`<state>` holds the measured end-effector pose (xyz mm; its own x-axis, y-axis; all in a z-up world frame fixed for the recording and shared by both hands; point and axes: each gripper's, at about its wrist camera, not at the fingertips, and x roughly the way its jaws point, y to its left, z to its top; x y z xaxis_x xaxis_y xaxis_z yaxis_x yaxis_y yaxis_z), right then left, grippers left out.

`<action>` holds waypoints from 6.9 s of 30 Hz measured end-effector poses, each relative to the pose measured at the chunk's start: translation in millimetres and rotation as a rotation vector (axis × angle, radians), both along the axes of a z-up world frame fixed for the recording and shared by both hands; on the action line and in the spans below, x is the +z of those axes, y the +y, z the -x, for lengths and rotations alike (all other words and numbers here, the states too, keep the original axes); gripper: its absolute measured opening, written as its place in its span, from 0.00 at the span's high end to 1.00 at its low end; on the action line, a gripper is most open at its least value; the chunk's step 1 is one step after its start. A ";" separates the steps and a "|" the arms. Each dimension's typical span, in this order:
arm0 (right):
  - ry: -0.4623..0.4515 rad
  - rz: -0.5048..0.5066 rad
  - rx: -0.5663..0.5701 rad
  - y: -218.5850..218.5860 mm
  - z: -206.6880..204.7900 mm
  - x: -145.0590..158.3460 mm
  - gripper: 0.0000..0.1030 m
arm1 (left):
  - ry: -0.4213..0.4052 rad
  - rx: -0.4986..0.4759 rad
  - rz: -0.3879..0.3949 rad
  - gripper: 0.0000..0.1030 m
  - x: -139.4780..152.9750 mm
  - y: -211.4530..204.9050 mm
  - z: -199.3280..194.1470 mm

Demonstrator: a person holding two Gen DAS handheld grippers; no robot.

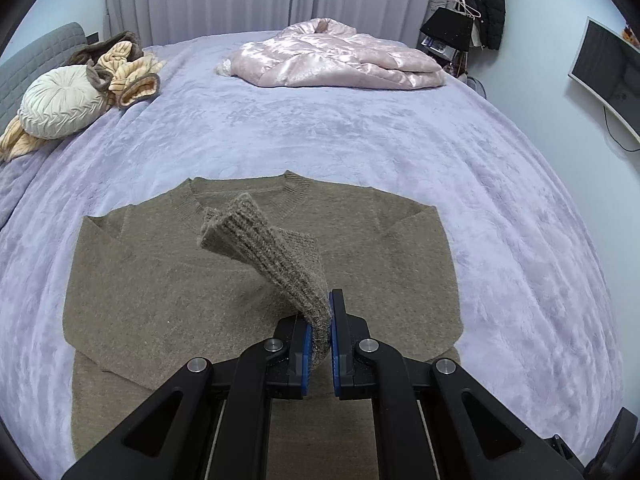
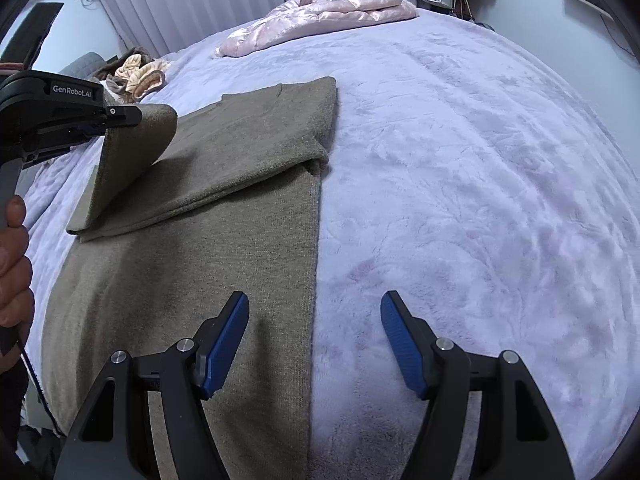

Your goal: Fold small clothes

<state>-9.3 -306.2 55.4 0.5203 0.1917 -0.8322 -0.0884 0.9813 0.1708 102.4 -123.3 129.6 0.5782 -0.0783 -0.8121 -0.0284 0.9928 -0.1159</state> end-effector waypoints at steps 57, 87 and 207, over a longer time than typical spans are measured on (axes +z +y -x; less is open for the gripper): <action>0.011 -0.044 -0.078 -30.4 2.1 -0.3 0.30 | 0.089 -0.096 -0.011 0.00 -51.7 9.1 17.7; -0.024 0.059 0.105 74.6 -113.7 22.0 0.25 | 0.125 0.067 -0.121 0.00 -91.2 144.6 -25.6; 0.010 -0.230 0.266 19.8 181.5 -42.7 0.31 | 0.120 -0.004 0.281 0.04 -119.7 192.2 317.4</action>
